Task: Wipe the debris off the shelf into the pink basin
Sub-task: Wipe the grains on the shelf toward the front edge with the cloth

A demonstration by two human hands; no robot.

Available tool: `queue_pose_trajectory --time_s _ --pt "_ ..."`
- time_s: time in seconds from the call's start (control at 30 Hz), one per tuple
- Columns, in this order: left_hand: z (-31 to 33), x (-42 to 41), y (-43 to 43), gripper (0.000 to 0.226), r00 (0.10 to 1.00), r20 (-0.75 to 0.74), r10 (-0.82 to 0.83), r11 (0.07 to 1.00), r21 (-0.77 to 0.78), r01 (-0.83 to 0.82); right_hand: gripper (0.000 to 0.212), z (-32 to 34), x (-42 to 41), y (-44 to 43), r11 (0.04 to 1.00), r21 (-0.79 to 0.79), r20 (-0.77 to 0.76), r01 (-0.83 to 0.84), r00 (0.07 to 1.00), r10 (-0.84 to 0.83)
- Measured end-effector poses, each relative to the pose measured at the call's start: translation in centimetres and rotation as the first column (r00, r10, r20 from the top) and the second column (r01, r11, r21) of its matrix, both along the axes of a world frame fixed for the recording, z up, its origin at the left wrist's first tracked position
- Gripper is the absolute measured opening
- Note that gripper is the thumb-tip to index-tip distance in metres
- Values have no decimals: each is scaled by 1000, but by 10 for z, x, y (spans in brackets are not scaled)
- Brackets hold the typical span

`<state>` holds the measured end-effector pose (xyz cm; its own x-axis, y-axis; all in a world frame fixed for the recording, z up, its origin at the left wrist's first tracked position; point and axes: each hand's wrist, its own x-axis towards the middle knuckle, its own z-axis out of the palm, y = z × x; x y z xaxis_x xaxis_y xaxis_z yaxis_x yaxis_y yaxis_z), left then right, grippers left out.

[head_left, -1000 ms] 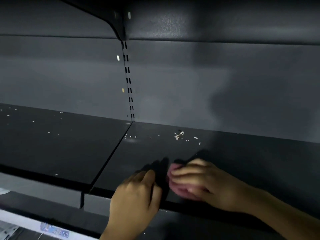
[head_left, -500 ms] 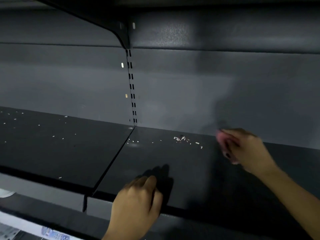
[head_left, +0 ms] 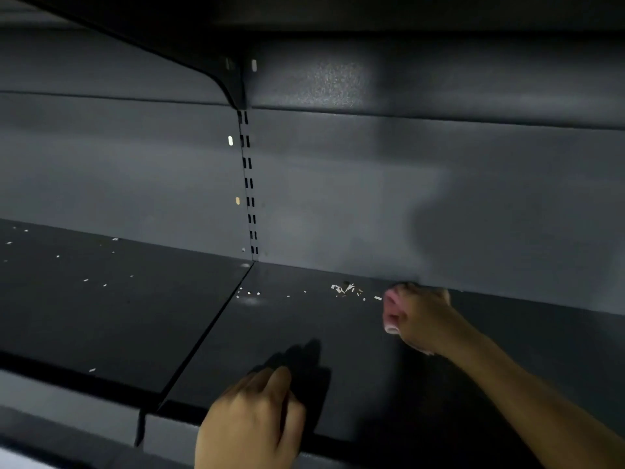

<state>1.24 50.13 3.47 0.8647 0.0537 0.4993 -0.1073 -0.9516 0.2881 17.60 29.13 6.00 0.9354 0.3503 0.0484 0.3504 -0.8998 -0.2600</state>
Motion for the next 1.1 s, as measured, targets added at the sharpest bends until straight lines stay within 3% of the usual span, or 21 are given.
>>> queue_pose_trajectory --time_s 0.17,0.2,0.27,0.33,0.37,0.43,0.53,0.63,0.73,0.9,1.0,1.1 --pt "0 -2 1 22 1000 -2 6 1000 -14 -6 12 -3 22 72 992 -77 18 -99 995 100" --pt "-1 -3 2 22 1000 1 4 1000 -10 -4 19 -4 24 82 993 -30 13 -114 993 115" --pt "-2 -5 3 20 1000 23 -20 1000 -3 20 36 1 22 91 971 224 -1 -77 997 79" --pt "-4 -6 5 19 998 56 -40 999 -13 41 46 9 13 85 888 448 107 -99 993 57" --pt "-5 -6 5 19 996 79 -39 999 -18 41 48 13 7 80 872 456 190 -179 977 102" --pt "-6 -5 5 19 991 125 -39 999 -16 41 52 20 -12 71 837 360 267 -413 905 332" --pt "-9 -5 6 17 979 187 -76 997 -4 78 53 10 -51 77 641 196 211 -742 670 711" --pt "-10 -7 6 17 981 176 -78 996 -18 83 47 -14 -72 91 568 156 130 -808 587 799" --pt "-7 -7 5 16 993 114 -38 999 -29 42 44 -18 -56 107 584 183 145 -791 609 780" --pt "-4 -7 4 19 999 53 -7 998 -64 10 43 -26 -2 136 720 -3 245 -693 698 673" --pt "-1 -7 5 21 999 52 -15 998 -54 18 40 -16 22 138 793 -32 248 -608 764 596" --pt "0 -8 7 13 995 48 -86 995 -40 88 29 -5 18 142 785 -24 338 -619 733 590"
